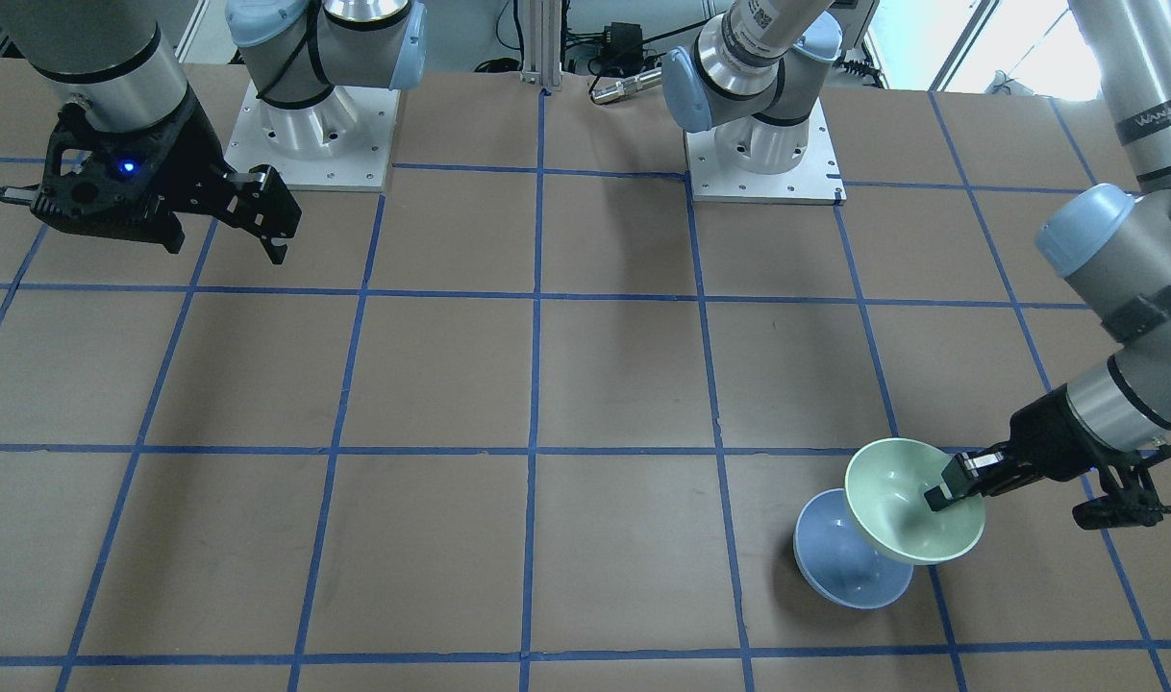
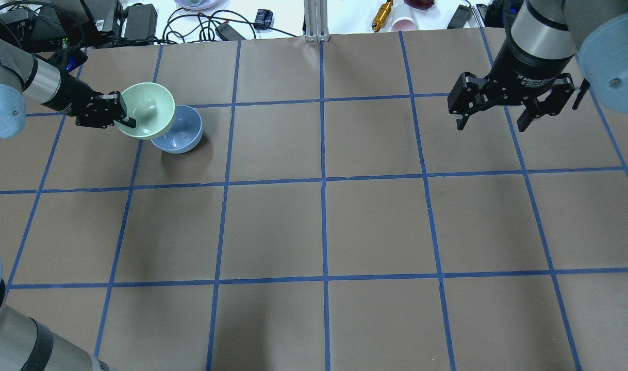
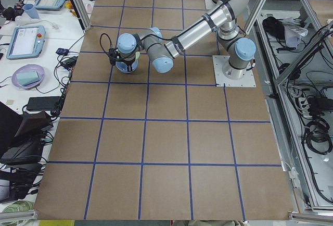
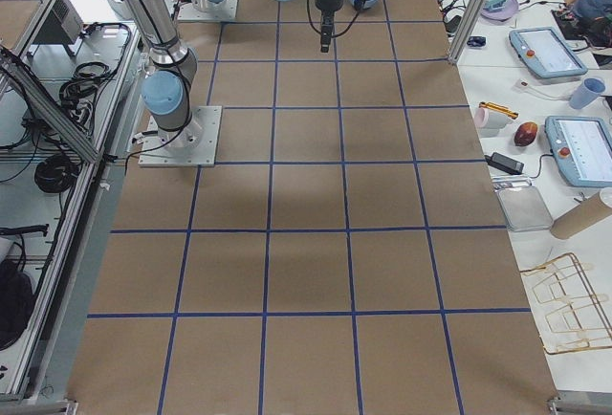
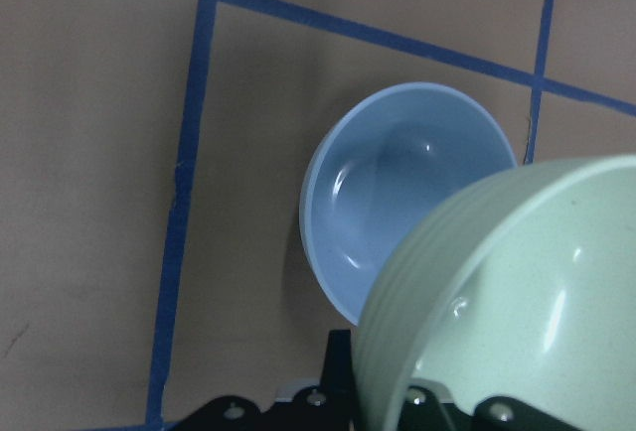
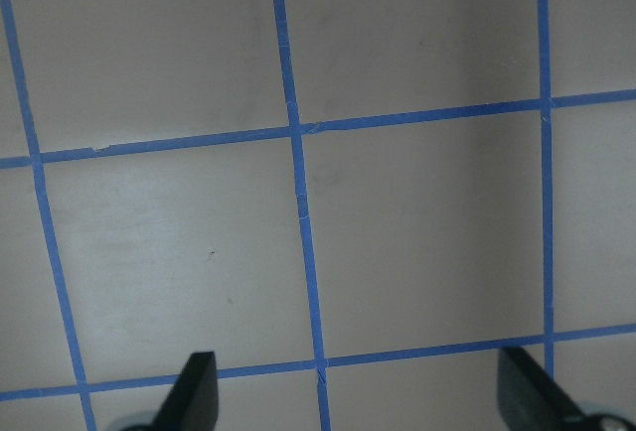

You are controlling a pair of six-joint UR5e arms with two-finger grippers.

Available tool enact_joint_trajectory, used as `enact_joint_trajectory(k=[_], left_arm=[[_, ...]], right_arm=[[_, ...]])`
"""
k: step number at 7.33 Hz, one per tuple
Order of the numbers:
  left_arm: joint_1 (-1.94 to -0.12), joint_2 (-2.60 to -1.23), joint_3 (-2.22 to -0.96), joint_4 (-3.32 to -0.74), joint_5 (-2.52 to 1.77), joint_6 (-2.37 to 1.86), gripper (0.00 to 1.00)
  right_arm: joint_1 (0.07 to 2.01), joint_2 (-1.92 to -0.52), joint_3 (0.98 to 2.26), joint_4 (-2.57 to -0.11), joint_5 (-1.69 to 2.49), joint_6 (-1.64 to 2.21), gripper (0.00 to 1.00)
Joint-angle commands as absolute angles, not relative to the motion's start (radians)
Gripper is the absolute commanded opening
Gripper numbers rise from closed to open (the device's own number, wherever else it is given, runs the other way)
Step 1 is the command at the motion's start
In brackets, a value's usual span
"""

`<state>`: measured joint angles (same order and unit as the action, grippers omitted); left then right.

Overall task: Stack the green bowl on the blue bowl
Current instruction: 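Lift the pale green bowl and carry it toward the light blue bowl, then lower the pale green bowl into the light blue bowl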

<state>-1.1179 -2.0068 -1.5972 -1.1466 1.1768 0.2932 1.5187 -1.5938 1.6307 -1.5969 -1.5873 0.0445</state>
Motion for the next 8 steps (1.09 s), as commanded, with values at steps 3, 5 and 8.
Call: enact_joint_trajectory(k=[3,5,8], left_arm=[[-1.146,-2.065,-1.571,-1.143,1.181,0.291,0.02],[-1.146,-2.085,-1.562,-1.143,1.18,0.285,0.02],[-1.147,-2.095,-1.56,-1.143,1.181,0.29,0.07]], right_arm=[[1.519,-1.594,1.631,-1.597,-1.586,0.044,1.0],[1.519,-1.594,1.631,-1.597,-1.588,0.044,1.0],[1.519,-1.594,1.631,-1.597,-1.588,0.044,1.0]])
